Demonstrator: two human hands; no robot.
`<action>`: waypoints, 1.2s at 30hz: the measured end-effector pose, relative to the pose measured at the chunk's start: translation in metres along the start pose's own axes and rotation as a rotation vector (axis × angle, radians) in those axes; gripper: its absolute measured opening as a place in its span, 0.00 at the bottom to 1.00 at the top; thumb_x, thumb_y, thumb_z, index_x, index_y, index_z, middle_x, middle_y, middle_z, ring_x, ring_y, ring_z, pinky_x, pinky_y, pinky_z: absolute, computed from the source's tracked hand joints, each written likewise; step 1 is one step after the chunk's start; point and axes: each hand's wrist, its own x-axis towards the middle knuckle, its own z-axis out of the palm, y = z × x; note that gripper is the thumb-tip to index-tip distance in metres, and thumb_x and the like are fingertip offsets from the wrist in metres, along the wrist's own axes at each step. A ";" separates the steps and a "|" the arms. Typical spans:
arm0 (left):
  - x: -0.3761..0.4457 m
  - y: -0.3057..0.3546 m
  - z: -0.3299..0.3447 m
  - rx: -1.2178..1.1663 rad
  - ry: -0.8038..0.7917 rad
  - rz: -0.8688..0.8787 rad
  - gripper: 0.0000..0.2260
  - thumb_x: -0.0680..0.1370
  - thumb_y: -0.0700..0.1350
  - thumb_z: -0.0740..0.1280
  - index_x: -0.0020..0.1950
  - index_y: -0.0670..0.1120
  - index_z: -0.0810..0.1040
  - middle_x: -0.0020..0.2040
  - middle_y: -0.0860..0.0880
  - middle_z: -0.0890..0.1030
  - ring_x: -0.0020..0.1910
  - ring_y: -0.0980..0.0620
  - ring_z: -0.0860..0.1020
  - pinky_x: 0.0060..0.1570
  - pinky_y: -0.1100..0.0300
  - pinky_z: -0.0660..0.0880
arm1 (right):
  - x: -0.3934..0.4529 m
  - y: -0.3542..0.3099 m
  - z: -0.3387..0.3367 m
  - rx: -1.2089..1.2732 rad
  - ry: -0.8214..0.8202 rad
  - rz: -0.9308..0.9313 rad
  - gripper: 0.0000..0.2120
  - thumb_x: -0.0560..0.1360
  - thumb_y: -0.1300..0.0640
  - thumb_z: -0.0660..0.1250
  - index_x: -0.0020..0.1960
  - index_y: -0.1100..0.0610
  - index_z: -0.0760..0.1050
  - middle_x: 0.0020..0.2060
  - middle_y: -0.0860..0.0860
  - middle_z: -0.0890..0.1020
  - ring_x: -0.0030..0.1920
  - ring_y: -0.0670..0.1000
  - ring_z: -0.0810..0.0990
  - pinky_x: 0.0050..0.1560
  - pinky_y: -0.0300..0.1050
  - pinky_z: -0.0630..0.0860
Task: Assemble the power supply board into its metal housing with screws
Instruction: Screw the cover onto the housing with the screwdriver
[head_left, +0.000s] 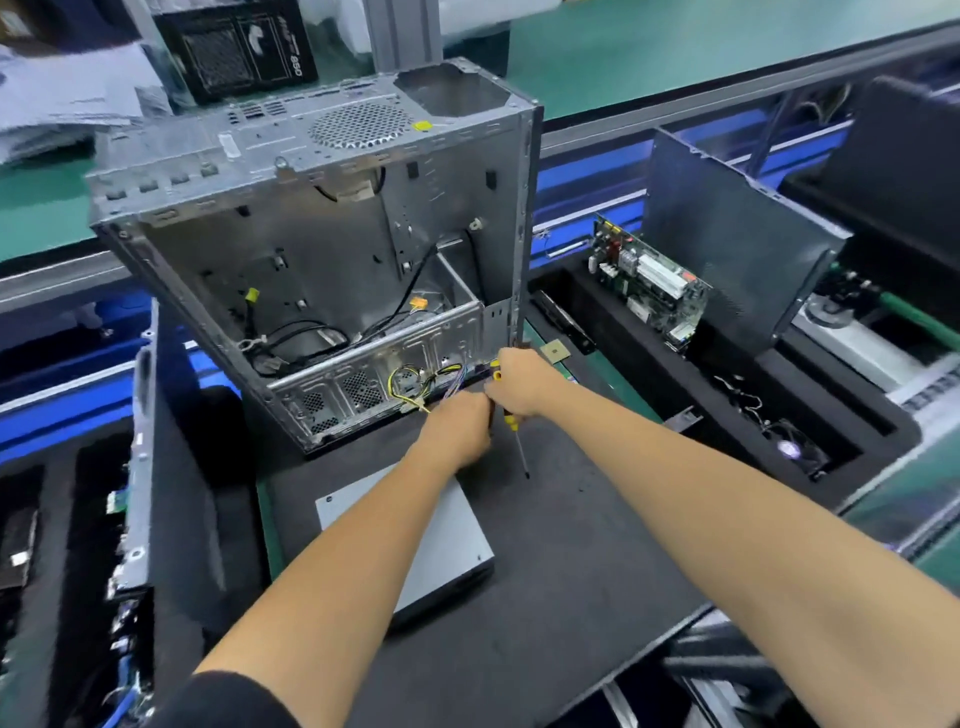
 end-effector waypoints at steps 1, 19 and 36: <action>0.006 0.002 0.003 0.030 -0.027 0.004 0.05 0.74 0.37 0.63 0.49 0.39 0.74 0.52 0.39 0.78 0.52 0.38 0.78 0.43 0.50 0.72 | 0.004 0.006 0.001 0.006 -0.005 0.015 0.10 0.77 0.57 0.62 0.40 0.58 0.65 0.36 0.55 0.74 0.38 0.56 0.75 0.26 0.43 0.68; 0.041 0.008 0.017 -0.206 -0.050 -0.184 0.07 0.74 0.36 0.64 0.50 0.36 0.76 0.50 0.36 0.78 0.49 0.37 0.79 0.40 0.51 0.73 | 0.036 0.021 0.004 0.069 -0.032 0.048 0.12 0.75 0.57 0.65 0.37 0.57 0.64 0.34 0.55 0.75 0.28 0.54 0.75 0.28 0.48 0.76; -0.062 -0.051 -0.041 -0.789 0.258 -0.247 0.06 0.73 0.33 0.69 0.40 0.43 0.81 0.33 0.52 0.78 0.34 0.55 0.75 0.35 0.67 0.72 | -0.013 -0.089 -0.030 0.229 0.259 -0.260 0.14 0.73 0.60 0.62 0.34 0.56 0.58 0.30 0.50 0.67 0.29 0.50 0.63 0.28 0.44 0.59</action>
